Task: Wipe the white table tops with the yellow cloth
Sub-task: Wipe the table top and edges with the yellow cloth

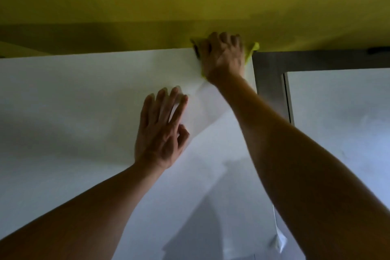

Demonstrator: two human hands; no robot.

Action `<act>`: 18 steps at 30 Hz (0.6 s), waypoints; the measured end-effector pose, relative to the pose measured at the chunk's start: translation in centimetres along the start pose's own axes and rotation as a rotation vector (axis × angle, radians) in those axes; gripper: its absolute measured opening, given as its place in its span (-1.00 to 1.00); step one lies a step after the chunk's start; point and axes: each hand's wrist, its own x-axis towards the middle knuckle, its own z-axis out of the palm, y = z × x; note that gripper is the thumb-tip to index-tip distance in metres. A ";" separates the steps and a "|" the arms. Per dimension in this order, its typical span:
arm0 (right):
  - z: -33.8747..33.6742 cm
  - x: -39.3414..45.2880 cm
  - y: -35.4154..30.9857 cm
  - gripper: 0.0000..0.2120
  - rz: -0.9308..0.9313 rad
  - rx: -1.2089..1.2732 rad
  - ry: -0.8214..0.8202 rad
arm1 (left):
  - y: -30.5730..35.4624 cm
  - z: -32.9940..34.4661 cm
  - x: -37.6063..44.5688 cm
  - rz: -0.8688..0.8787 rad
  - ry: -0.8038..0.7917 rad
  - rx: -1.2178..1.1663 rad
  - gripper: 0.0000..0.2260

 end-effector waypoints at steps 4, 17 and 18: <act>1.5 -0.9 -7.0 -0.57 -0.221 0.082 0.004 | -0.1 0.1 0.0 0.000 0.012 0.010 -0.38; -1.0 1.6 7.7 -0.36 0.024 0.107 0.012 | -0.3 0.0 0.1 0.008 0.025 0.016 -0.37; -1.1 1.5 7.4 -0.32 0.047 0.108 0.022 | -0.2 0.0 0.1 0.007 0.025 0.017 -0.37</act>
